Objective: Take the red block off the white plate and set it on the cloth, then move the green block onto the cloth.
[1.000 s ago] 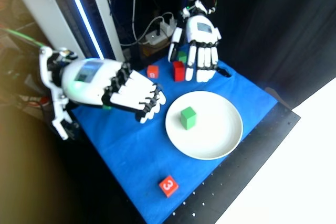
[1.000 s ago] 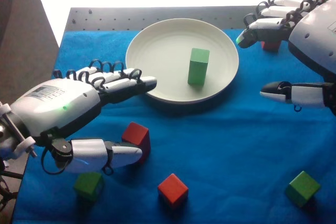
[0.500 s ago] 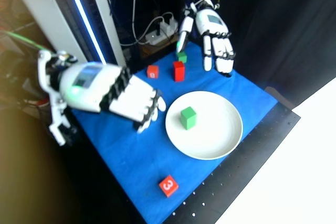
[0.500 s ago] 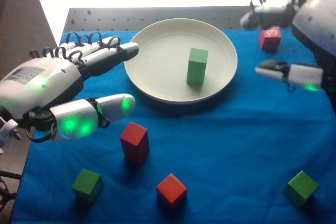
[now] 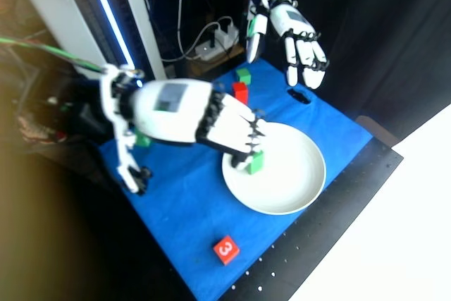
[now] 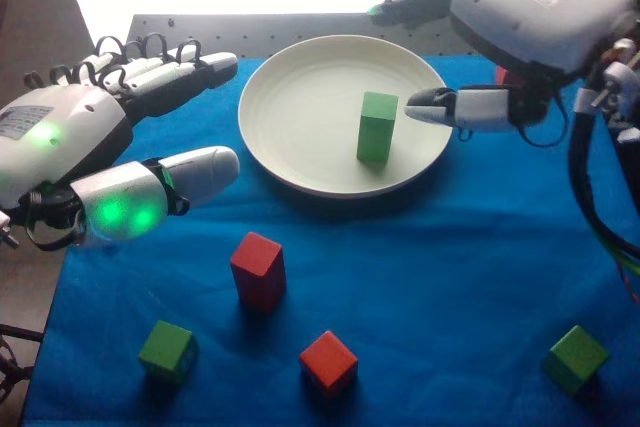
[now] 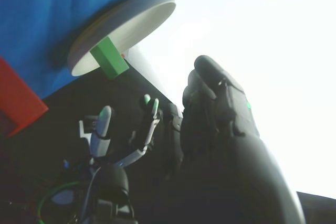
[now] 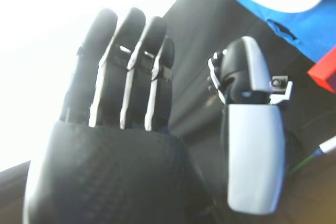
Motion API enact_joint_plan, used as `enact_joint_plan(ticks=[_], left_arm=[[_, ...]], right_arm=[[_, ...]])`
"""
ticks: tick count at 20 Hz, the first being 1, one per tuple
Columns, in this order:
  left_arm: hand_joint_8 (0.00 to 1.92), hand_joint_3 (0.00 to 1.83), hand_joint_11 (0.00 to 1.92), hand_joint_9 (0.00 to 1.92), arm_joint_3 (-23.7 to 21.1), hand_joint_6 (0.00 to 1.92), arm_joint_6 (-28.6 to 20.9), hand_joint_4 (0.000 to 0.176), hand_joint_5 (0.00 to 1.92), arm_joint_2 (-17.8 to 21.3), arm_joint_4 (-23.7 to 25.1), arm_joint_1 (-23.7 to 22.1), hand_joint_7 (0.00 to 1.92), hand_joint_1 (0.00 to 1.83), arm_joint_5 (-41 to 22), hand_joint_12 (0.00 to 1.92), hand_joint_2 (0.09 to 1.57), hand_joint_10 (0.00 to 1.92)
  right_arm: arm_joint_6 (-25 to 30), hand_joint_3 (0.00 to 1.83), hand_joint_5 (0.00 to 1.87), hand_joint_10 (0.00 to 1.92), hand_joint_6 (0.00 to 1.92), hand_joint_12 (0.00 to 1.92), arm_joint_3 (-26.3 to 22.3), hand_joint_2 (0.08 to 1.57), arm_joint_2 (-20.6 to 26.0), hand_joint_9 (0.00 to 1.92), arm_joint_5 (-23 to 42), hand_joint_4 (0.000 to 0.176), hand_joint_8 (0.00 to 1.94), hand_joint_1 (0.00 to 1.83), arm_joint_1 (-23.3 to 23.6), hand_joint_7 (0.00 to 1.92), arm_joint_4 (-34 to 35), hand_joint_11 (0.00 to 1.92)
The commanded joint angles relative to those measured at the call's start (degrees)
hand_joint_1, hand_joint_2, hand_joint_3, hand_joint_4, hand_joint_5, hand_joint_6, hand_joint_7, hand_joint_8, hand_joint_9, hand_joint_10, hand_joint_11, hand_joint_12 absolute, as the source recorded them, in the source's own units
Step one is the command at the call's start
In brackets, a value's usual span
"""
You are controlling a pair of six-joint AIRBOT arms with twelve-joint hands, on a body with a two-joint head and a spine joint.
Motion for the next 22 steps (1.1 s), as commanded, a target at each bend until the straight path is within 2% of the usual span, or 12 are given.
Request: enact_joint_plan(ticks=[1, 3, 6, 8, 10, 12, 13, 14, 16, 18, 20, 22], left_arm=[[0.0, 0.0, 0.0, 0.21, 0.14, 0.0, -0.23, 0.147, 0.25, 0.42, 0.88, -0.23, 0.19, 0.07, -7.28, 0.82, 1.2, 0.0], [0.0, 0.0, 0.0, 0.21, 0.13, 0.0, -0.23, 0.151, 0.25, 0.42, 0.88, -0.2, 0.19, 0.07, -7.36, 0.83, 1.21, 0.0], [0.0, 0.0, 0.0, 0.22, 0.14, 0.01, -0.23, 0.143, 0.27, 0.4, 0.88, -0.2, 0.21, 0.13, -7.37, 0.86, 1.22, 0.01], [0.01, 0.0, 0.0, 0.24, 0.12, 0.01, -0.23, 0.144, 0.31, 0.39, 0.88, -0.2, 0.23, 0.17, -7.36, 0.89, 1.2, 0.01], [0.0, 0.0, 0.0, 0.24, 0.13, 0.01, -0.23, 0.151, 0.31, 0.36, 0.89, -0.22, 0.23, 0.16, -7.32, 0.87, 1.21, 0.0], [0.0, 0.0, 0.0, 0.25, 0.08, 0.0, -0.23, 0.145, 0.31, 0.36, 0.9, -0.22, 0.23, 0.13, -7.37, 0.89, 1.21, 0.01], [0.0, 0.0, 0.0, 0.25, 0.08, 0.0, -0.23, 0.157, 0.31, 0.38, 0.9, -0.22, 0.23, 0.11, -7.36, 0.91, 1.21, 0.01], [0.0, 0.01, 0.0, 0.26, 0.08, 0.0, -0.23, 0.145, 0.31, 0.37, 0.9, -0.22, 0.24, 0.12, -7.37, 0.95, 1.23, 0.01], [0.0, 0.0, 0.0, 0.26, 0.0, 0.0, -0.23, 0.135, 0.31, 0.36, 0.91, -0.22, 0.24, 0.09, -7.48, 0.94, 1.24, 0.0], [0.0, 0.0, 0.0, 0.27, -0.05, 0.0, -0.23, 0.129, 0.3, 0.36, 0.91, -0.22, 0.24, 0.1, -7.48, 0.94, 1.24, 0.0], [0.0, 0.0, 0.0, 0.27, -0.13, 0.0, -0.23, 0.112, 0.32, 0.36, 0.91, -0.22, 0.26, 0.11, -7.64, 0.91, 1.25, 0.0], [0.0, 0.0, 0.0, 0.27, -0.17, 0.0, -0.23, 0.116, 0.31, 0.36, 0.91, -0.22, 0.26, 0.1, -7.66, 0.91, 1.25, 0.01]], right_arm=[[-0.26, 0.0, 0.68, 0.93, 0.0, 1.51, 0.63, 0.96, -0.9, 0.58, -4.68, 0.0, 0.3, 0.88, 1.3, 0.81, -1.2, 0.36], [-0.26, 0.0, 0.67, 0.86, 0.0, 1.47, 2.7, 0.96, -3.09, 0.63, -2.25, 0.0, 0.21, 0.85, 2.03, 0.85, -1.16, 0.4], [-0.26, 0.0, 0.66, 1.02, 0.0, 1.57, 5.59, 0.97, -5.95, 0.61, 0.91, 0.0, 0.23, 0.8, 2.4, 0.86, -0.36, 0.41], [-0.26, 0.0, 0.62, 0.93, 0.0, 1.52, 7.22, 0.97, -7.51, 0.62, 2.81, 0.0, 0.18, 0.74, 2.61, 0.83, -0.06, 0.42], [-0.26, 0.0, 0.62, 0.61, 0.0, 1.42, 8.71, 0.96, -8.75, 0.68, 4.61, 0.0, 0.05, 0.76, 2.61, 0.78, 0.35, 0.44], [-0.27, 0.0, 0.65, 0.71, 0.0, 1.52, 9.89, 0.96, -9.74, 0.71, 6.0, 0.0, 0.04, 0.77, 2.61, 0.86, 0.75, 0.45], [-0.27, 0.0, 0.64, 1.05, 0.0, 1.7, 10.33, 0.95, -10.11, 0.68, 6.53, 0.0, 0.07, 0.76, 2.6, 0.93, 0.91, 0.5], [-0.27, 0.0, 0.65, 1.01, 0.0, 1.67, 10.71, 0.95, -10.41, 0.65, 7.12, 0.0, 0.05, 0.76, 2.6, 0.9, 0.98, 0.45], [-0.27, 0.0, 0.66, 0.7, 0.0, 1.55, 11.2, 0.96, -10.81, 0.69, 7.79, 0.0, 0.01, 0.79, 2.59, 0.84, 1.09, 0.42], [-0.27, 0.0, 0.69, 0.68, 0.01, 1.57, 11.54, 0.97, -11.06, 0.72, 8.28, 0.0, 0.02, 0.85, 2.58, 0.89, 1.2, 0.4], [-0.27, 0.0, 0.76, 0.96, 0.01, 1.61, 11.86, 1.01, -11.31, 0.77, 8.72, 0.0, 0.07, 0.97, 2.58, 1.03, 1.27, 0.52], [-0.27, 0.01, 0.85, 1.22, 0.01, 1.72, 12.13, 1.06, -11.46, 0.86, 8.93, 0.0, 0.25, 1.13, 2.58, 1.13, 1.43, 0.67]])
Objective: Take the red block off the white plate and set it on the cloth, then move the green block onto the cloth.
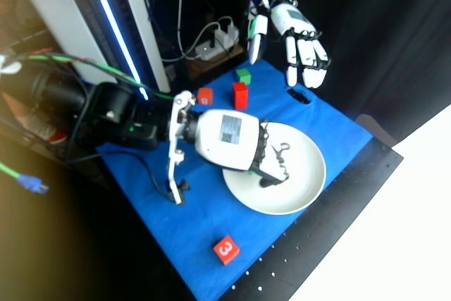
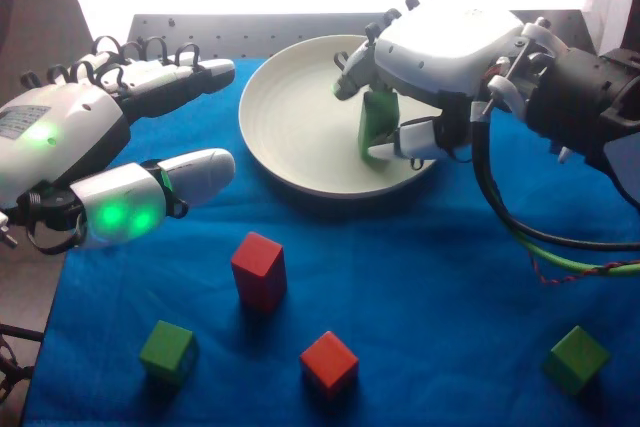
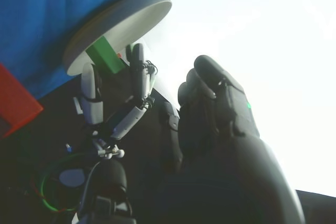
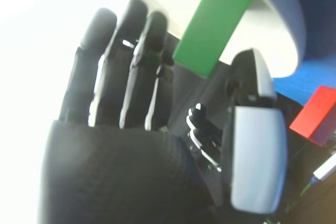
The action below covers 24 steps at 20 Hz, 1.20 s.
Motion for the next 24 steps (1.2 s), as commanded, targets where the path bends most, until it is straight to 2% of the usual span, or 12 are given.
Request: enact_joint_plan(ticks=[1, 2, 4, 5, 6, 9, 11, 14, 18, 20, 22, 24], left_arm=[[0.0, 0.0, 0.0, 0.27, -0.1, 0.0, -0.23, 0.126, 0.3, 0.36, 1.07, -0.4, 0.25, 0.09, -7.31, 0.89, 1.26, 0.0], [0.0, 0.01, 0.0, 0.26, -0.11, 0.0, -0.24, 0.133, 0.3, 0.36, 1.07, -0.4, 0.24, 0.09, -7.32, 0.88, 1.26, 0.0], [0.0, 0.0, 0.0, 0.27, -0.11, 0.0, -0.24, 0.126, 0.31, 0.32, 1.04, -0.39, 0.25, 0.12, -7.34, 0.88, 1.28, 0.0], [0.0, 0.0, 0.0, 0.27, -0.11, 0.0, -0.24, 0.127, 0.31, 0.3, 1.01, -0.39, 0.25, 0.13, -7.31, 0.89, 1.29, 0.0], [0.0, 0.0, 0.0, 0.27, -0.11, 0.0, -0.24, 0.13, 0.31, 0.3, 0.95, -0.38, 0.25, 0.13, -7.31, 0.89, 1.29, 0.0], [0.0, 0.0, 0.0, 0.27, -0.09, 0.0, -0.24, 0.117, 0.31, 0.3, 0.88, -0.35, 0.26, 0.12, -7.31, 0.88, 1.28, 0.0], [0.0, 0.01, 0.0, 0.28, -0.07, 0.0, -0.24, 0.125, 0.31, 0.3, 0.79, -0.26, 0.26, 0.13, -7.31, 0.93, 1.3, 0.0], [0.0, 0.0, 0.0, 0.29, -0.09, 0.0, -0.24, 0.139, 0.32, 0.4, 0.5, -0.04, 0.25, 0.11, -7.33, 0.95, 1.28, 0.0], [0.0, 0.0, 0.0, 0.29, -0.32, 0.0, -0.24, 0.123, 0.33, 0.54, 0.03, 0.45, 0.26, 0.13, -7.55, 0.96, 1.28, 0.0], [0.0, 0.0, 0.0, 0.26, -0.52, 0.0, -0.24, 0.124, 0.31, 0.83, -0.13, 0.65, 0.24, 0.12, -7.78, 0.93, 1.27, 0.0], [0.0, 0.0, 0.0, 0.27, -0.73, 0.0, -0.24, 0.102, 0.31, 1.2, -0.39, 1.1, 0.24, 0.12, -8.28, 0.93, 1.28, 0.0], [0.0, 0.0, 0.0, 0.28, -0.84, 0.0, -0.24, 0.119, 0.32, 1.54, -0.56, 1.38, 0.24, 0.13, -8.6, 0.9, 1.28, 0.01]], right_arm=[[-0.27, 0.02, 0.91, 1.27, 0.01, 1.74, 0.26, 1.06, -0.27, 0.93, -6.05, 0.0, 0.78, 1.31, 0.94, 1.07, -0.33, 0.76], [-0.27, 0.0, 0.84, 1.45, 0.74, 1.89, 0.33, 1.15, -0.3, 0.94, -6.03, 0.0, 1.2, 1.26, 0.94, 0.97, -0.22, 0.64], [-0.27, 0.0, 0.92, 1.14, 0.92, 1.68, 0.38, 1.14, -0.3, 0.89, -6.03, 0.0, 1.19, 1.24, 0.94, 0.98, -0.11, 0.67], [-0.27, 0.0, 0.87, 1.34, 0.98, 1.6, 0.41, 1.14, -0.29, 0.87, -6.03, 0.0, 1.1, 1.35, 0.95, 0.93, -0.05, 0.69], [-0.27, 0.0, 0.82, 1.47, 0.99, 1.67, 0.41, 1.17, -0.28, 0.82, -6.04, 0.0, 1.16, 1.36, 0.95, 0.89, -0.03, 0.7], [-0.26, 0.0, 0.87, 1.27, 0.93, 1.71, 0.02, 1.15, -0.27, 0.91, -6.29, 0.0, 1.27, 1.26, 0.97, 0.96, -0.06, 0.76], [-0.26, 0.0, 0.83, 1.44, 1.01, 1.59, -0.83, 1.16, 0.01, 0.85, -7.08, 0.0, 1.1, 1.36, 1.24, 0.91, -0.48, 0.66], [-0.26, 0.0, 0.81, 1.54, 0.95, 1.71, -4.56, 1.18, 3.36, 0.8, -9.58, 0.0, 1.21, 1.36, 2.75, 0.86, -2.26, 0.69], [-0.26, 0.0, 0.88, 1.32, 1.01, 1.41, -10.8, 1.12, 8.99, 0.9, -14.32, 0.0, 0.93, 1.38, 3.15, 1.0, -5.37, 0.71], [-0.25, 0.0, 0.9, 1.41, 0.88, 1.57, -14.04, 1.13, 11.65, 0.84, -16.74, 0.0, 1.0, 1.38, 3.14, 1.01, -6.08, 0.66], [-0.26, 0.0, 0.9, 1.46, 0.88, 1.71, -16.69, 1.14, 12.5, 0.79, -19.08, 0.0, 1.05, 1.38, 3.12, 1.01, -6.08, 0.57], [-0.26, 0.0, 0.86, 1.48, 0.89, 1.71, -18.98, 1.15, 15.02, 0.81, -21.68, 0.0, 1.07, 1.37, 1.98, 0.99, -6.08, 0.62]])
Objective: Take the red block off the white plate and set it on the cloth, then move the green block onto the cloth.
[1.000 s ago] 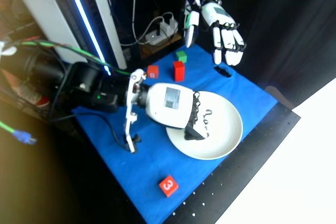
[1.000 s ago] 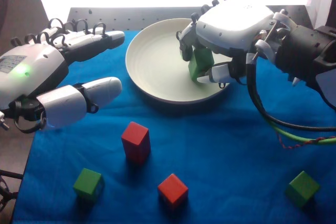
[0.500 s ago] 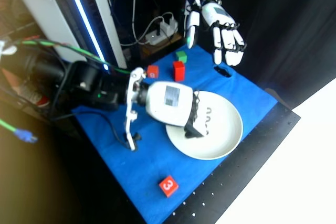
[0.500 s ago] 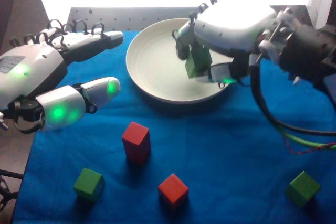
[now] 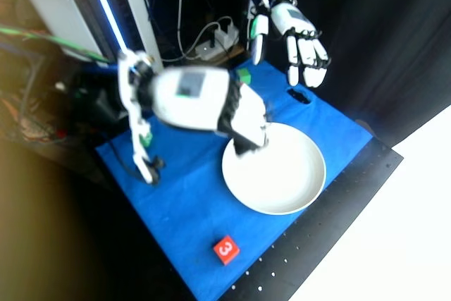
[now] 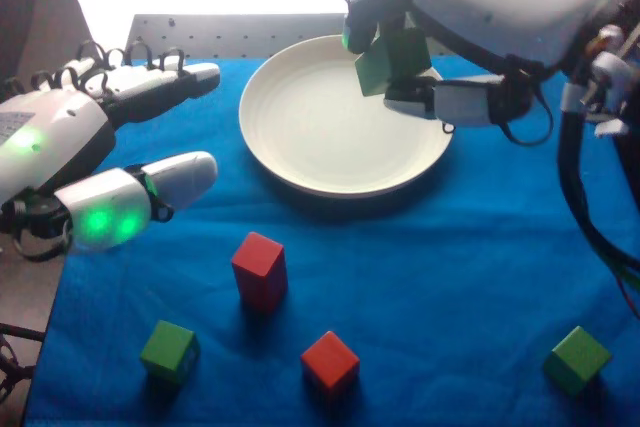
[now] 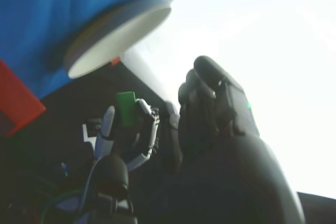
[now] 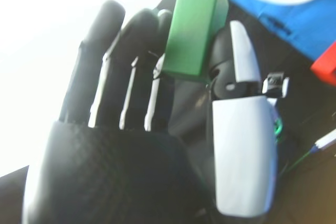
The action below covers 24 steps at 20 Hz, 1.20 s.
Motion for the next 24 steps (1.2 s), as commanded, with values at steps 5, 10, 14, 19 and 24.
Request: enact_joint_plan(ticks=[5, 10, 14, 19, 24], left_arm=[[0.0, 0.0, 0.0, 0.29, -0.28, 0.0, -0.22, 0.113, 0.33, 0.77, 0.33, 0.17, 0.24, 0.15, -8.06, 0.92, 1.29, 0.0], [0.0, 0.0, 0.0, 0.31, -0.58, 0.0, -0.22, 0.105, 0.34, 0.83, -0.24, 1.17, 0.26, 0.14, -8.93, 0.94, 1.28, 0.0], [0.0, 0.0, 0.0, 0.32, -0.72, 0.0, -0.22, 0.098, 0.35, 0.85, -0.56, 1.59, 0.26, 0.14, -9.45, 0.97, 1.29, 0.0], [0.0, 0.0, 0.0, 0.3, -0.86, 0.0, -0.22, 0.093, 0.34, 0.81, -0.67, 1.72, 0.25, 0.14, -9.78, 0.91, 1.3, 0.0], [0.0, 0.0, 0.0, 0.31, -0.91, 0.0, -0.22, 0.103, 0.33, 0.74, -0.79, 1.74, 0.26, 0.15, -9.98, 0.9, 1.31, 0.0]], right_arm=[[-0.3, 0.0, 0.98, 1.33, 0.82, 1.86, -5.37, 1.1, 5.61, 0.93, -15.37, 0.0, 1.1, 1.28, -4.6, 1.07, -1.97, 0.52], [-0.28, 0.0, 1.16, 1.7, 0.5, 1.92, -9.08, 1.07, 8.04, 0.8, -20.91, 0.0, 1.15, 1.29, -9.95, 1.06, -1.97, 0.57], [2.15, 0.0, 1.24, 1.59, 0.43, 1.92, -9.83, 1.03, 8.15, 0.84, -22.11, 0.0, 0.71, 1.3, -13.85, 1.27, -1.97, 0.75], [3.52, 0.0, 1.27, 1.55, 0.29, 1.92, -10.7, 1.12, 8.07, 0.87, -22.31, 0.0, 1.08, 1.3, -18.63, 1.11, 0.42, 0.79], [4.35, 0.0, 1.18, 1.76, 0.62, 1.91, -10.92, 1.04, 7.66, 0.93, -22.3, 0.0, 1.47, 1.24, -21.53, 1.13, 2.55, 0.91]])
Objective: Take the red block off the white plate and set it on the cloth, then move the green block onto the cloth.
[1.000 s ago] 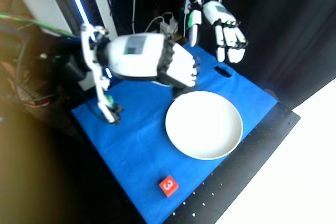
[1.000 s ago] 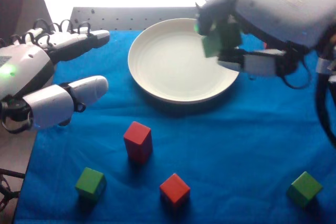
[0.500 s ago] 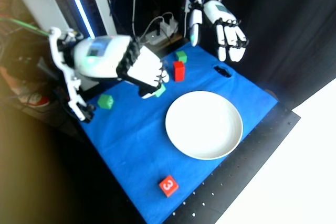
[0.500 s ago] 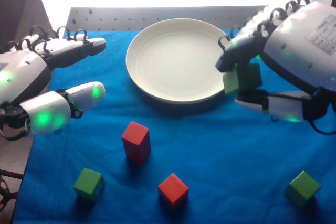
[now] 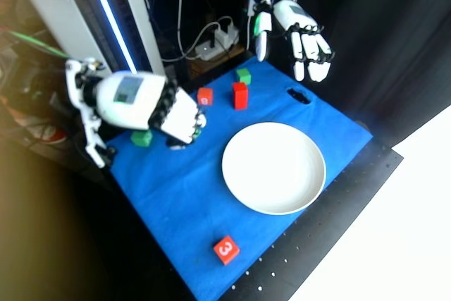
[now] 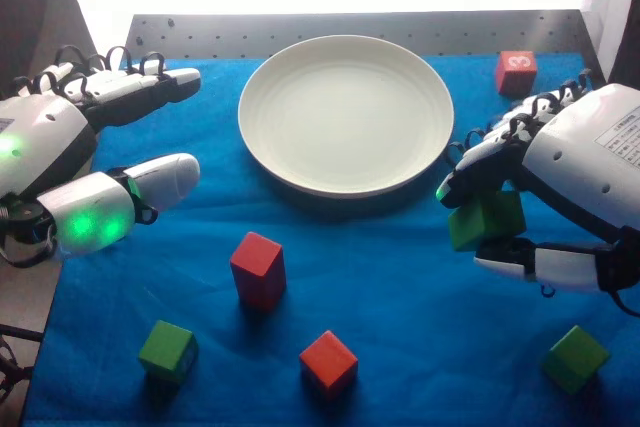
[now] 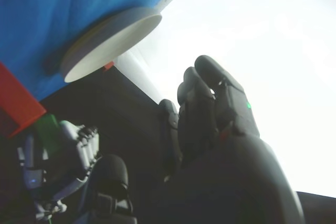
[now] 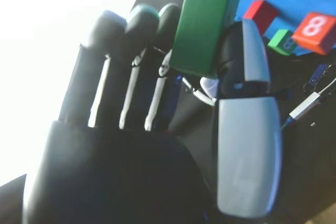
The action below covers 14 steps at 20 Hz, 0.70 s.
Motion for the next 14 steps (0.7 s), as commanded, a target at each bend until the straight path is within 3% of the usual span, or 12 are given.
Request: enact_joint_plan(ticks=[1, 2, 3, 4, 5, 7, 9, 12, 13, 14], left_arm=[[0.0, 0.0, 0.0, 0.31, -0.13, 0.0, -0.22, 0.108, 0.33, 0.15, 1.04, -0.41, 0.27, 0.15, -7.26, 0.9, 1.3, 0.0], [0.0, 0.0, 0.0, 0.31, -0.14, 0.0, -0.22, 0.116, 0.34, 0.11, 1.02, -0.41, 0.27, 0.16, -7.27, 0.89, 1.3, 0.0], [0.0, 0.0, 0.0, 0.31, -0.16, 0.0, -0.22, 0.118, 0.33, 0.08, 0.99, -0.41, 0.28, 0.15, -7.32, 0.89, 1.3, 0.0], [0.0, 0.0, 0.0, 0.31, -0.17, 0.0, -0.22, 0.118, 0.33, 0.07, 0.99, -0.41, 0.28, 0.15, -7.34, 0.89, 1.3, 0.0], [0.0, 0.0, 0.0, 0.32, -0.19, 0.0, -0.22, 0.125, 0.33, 0.06, 0.98, -0.41, 0.28, 0.14, -7.38, 0.93, 1.3, 0.01], [0.0, 0.0, 0.0, 0.32, -0.2, 0.0, -0.22, 0.129, 0.33, 0.03, 0.89, -0.4, 0.28, 0.13, -7.4, 0.93, 1.29, 0.0], [0.0, 0.0, 0.0, 0.33, -0.2, 0.0, -0.22, 0.124, 0.34, 0.03, 0.82, -0.39, 0.28, 0.13, -7.45, 0.98, 1.3, 0.0], [0.0, 0.0, 0.0, 0.33, -0.21, 0.0, -0.22, 0.114, 0.34, 0.03, 0.72, -0.34, 0.29, 0.14, -7.6, 0.96, 1.29, 0.0], [0.0, 0.0, 0.0, 0.32, -0.22, 0.0, -0.22, 0.108, 0.34, 0.03, 0.68, -0.27, 0.28, 0.14, -7.7, 0.94, 1.29, 0.0], [0.0, 0.0, 0.0, 0.31, -0.24, 0.0, -0.22, 0.113, 0.34, 0.03, 0.61, -0.22, 0.28, 0.14, -7.82, 0.93, 1.3, 0.0]], right_arm=[[0.36, 0.0, 1.06, 1.77, 0.62, 1.92, -0.12, 1.13, -0.3, 0.85, -7.04, 0.0, 1.49, 1.26, 0.05, 0.9, -1.21, 0.83], [0.48, 0.0, 1.03, 1.67, 0.63, 1.91, -0.11, 1.14, -0.31, 0.81, -7.03, 0.0, 1.46, 1.26, -0.37, 0.88, -0.88, 0.73], [0.51, 0.0, 1.13, 1.09, 0.84, 1.6, -0.1, 1.08, -0.31, 0.8, -7.02, 0.0, 0.98, 1.27, -0.62, 0.97, -0.5, 0.45], [0.51, 0.0, 1.13, 1.09, 0.84, 1.6, -0.09, 1.08, -0.31, 0.8, -7.0, 0.0, 0.98, 1.27, -0.65, 0.97, -0.46, 0.45], [0.56, 0.0, 0.84, 0.93, 0.7, 1.52, -0.09, 1.0, -0.31, 0.83, -6.99, 0.0, 0.65, 1.3, -0.69, 0.92, -0.39, 0.55], [0.75, 0.0, 0.76, 0.97, 0.6, 1.54, -0.1, 0.97, -0.35, 0.77, -6.98, 0.0, 0.62, 1.25, -0.73, 0.85, -0.36, 0.57], [0.97, 0.0, 0.57, 1.13, 0.35, 1.57, -0.11, 0.88, -0.36, 0.58, -6.98, 0.0, 0.68, 1.06, -0.83, 0.62, -0.23, 0.48], [1.35, 0.0, 0.45, 1.2, 0.29, 1.66, -0.13, 0.86, -0.36, 0.41, -6.98, 0.0, 0.74, 0.95, -0.86, 0.47, -0.2, 0.32], [1.42, 0.0, 0.4, 1.38, 0.29, 1.74, -0.19, 0.84, -0.35, 0.37, -6.99, 0.0, 1.03, 0.89, -0.86, 0.35, -0.2, 0.33], [1.43, 0.0, 0.38, 1.39, 0.29, 1.75, -0.27, 0.85, -0.31, 0.32, -7.0, 0.0, 1.08, 0.85, -0.86, 0.3, -0.2, 0.28]])
